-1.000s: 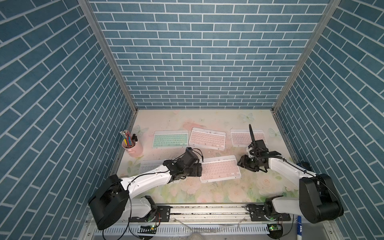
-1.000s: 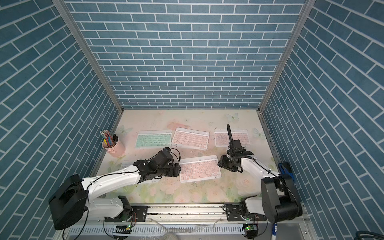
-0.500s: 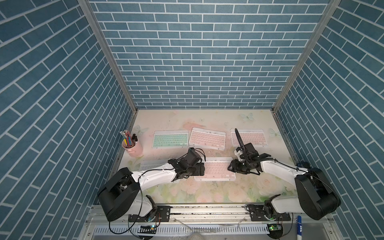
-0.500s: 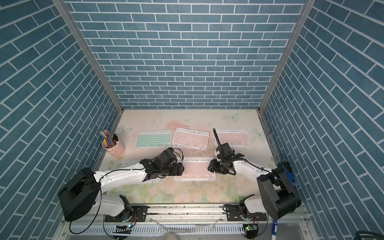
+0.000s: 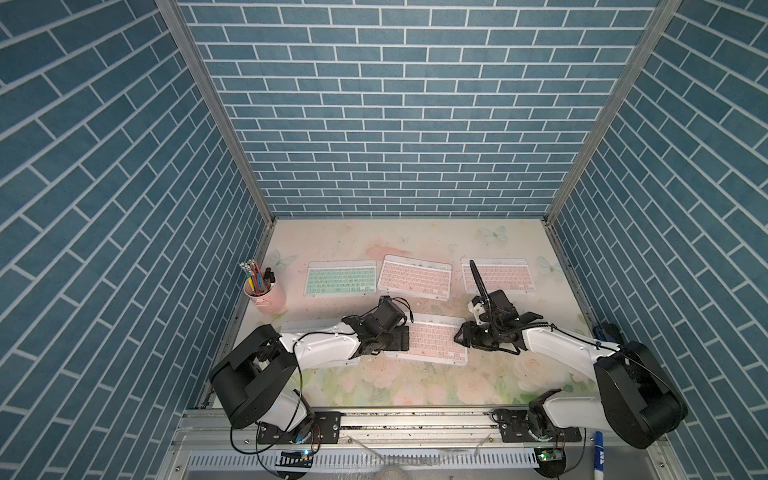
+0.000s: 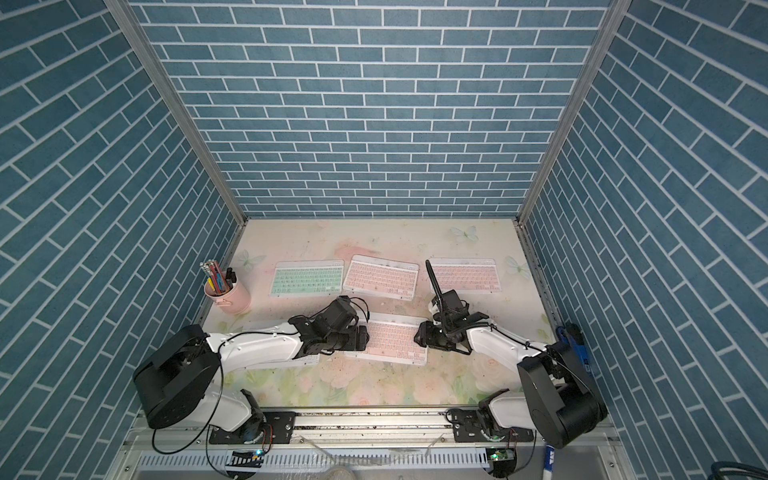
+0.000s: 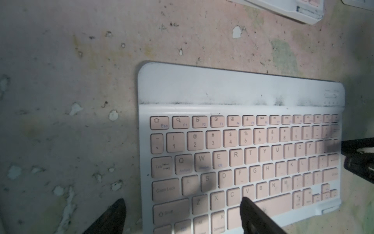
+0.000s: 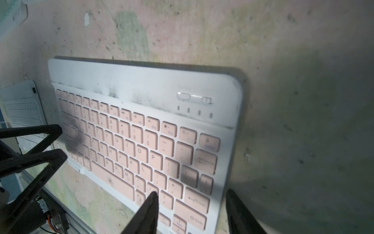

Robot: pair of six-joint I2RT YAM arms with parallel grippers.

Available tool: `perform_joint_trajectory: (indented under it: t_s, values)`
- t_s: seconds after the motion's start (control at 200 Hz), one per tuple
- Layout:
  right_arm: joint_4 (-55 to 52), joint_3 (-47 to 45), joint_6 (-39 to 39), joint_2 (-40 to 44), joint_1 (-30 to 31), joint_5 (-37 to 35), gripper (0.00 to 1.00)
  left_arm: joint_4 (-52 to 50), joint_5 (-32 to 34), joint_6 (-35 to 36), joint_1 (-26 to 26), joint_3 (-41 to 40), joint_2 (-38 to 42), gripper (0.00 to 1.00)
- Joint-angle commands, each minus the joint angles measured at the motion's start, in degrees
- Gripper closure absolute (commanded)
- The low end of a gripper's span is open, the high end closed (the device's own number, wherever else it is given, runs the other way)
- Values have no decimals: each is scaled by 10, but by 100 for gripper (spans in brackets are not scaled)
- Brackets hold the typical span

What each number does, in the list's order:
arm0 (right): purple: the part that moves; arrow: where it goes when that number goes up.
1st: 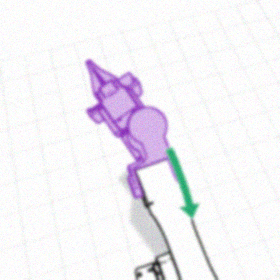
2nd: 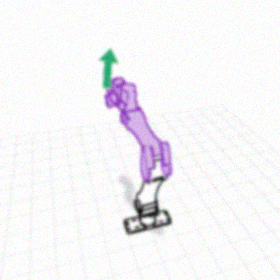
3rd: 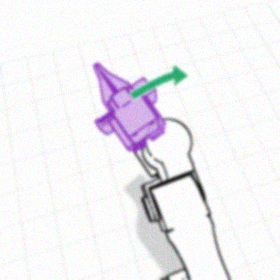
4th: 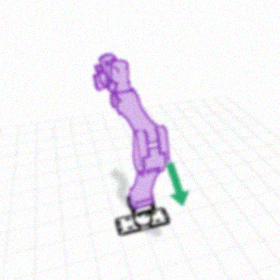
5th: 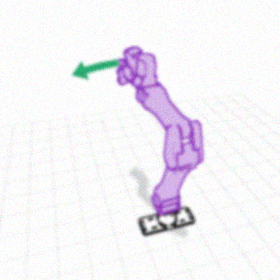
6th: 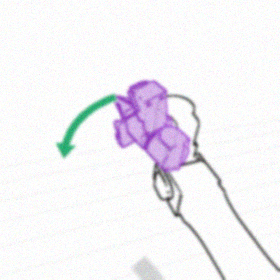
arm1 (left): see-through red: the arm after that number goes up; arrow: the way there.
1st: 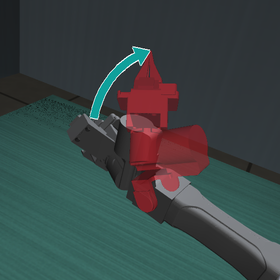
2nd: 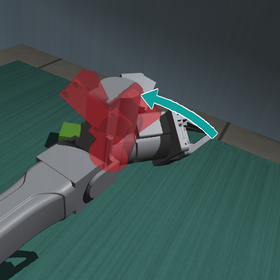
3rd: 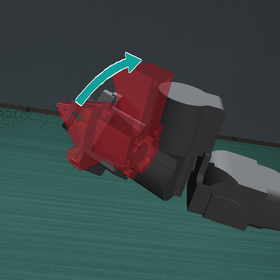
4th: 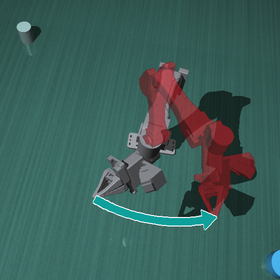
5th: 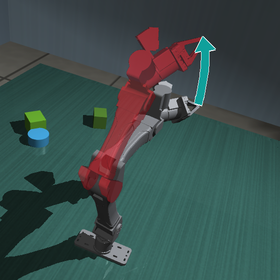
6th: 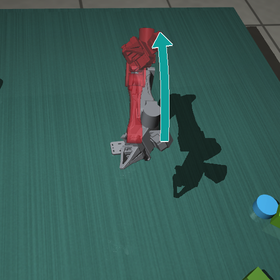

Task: Stack the numeric keypads
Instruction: Pick up the numeric keypad from the center of the board.

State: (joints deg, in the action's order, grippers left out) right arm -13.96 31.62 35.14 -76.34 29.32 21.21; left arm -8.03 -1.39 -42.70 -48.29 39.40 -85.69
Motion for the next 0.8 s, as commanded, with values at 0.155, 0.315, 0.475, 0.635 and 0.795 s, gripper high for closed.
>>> perform_joint_trajectory:
  t_s: [0.155, 0.315, 0.475, 0.635, 0.795]
  values:
    - [60, -37, 52, -18, 2, 44, 45, 19, -28, 15, 3, 4, -29, 11]
    - [136, -58, 98, 6, 3, 105, 45, 25, -36, 13, 3, 0, -30, 11]
    - [208, -71, 154, 47, 1, 151, 45, 28, -42, 10, 0, -5, -24, 11]
    - [232, -73, 186, 85, 1, 167, 45, 28, -45, 7, -2, -12, -15, 11]
    - [237, -76, 201, 119, 1, 177, 45, 27, -45, 4, -2, -21, -2, 11]
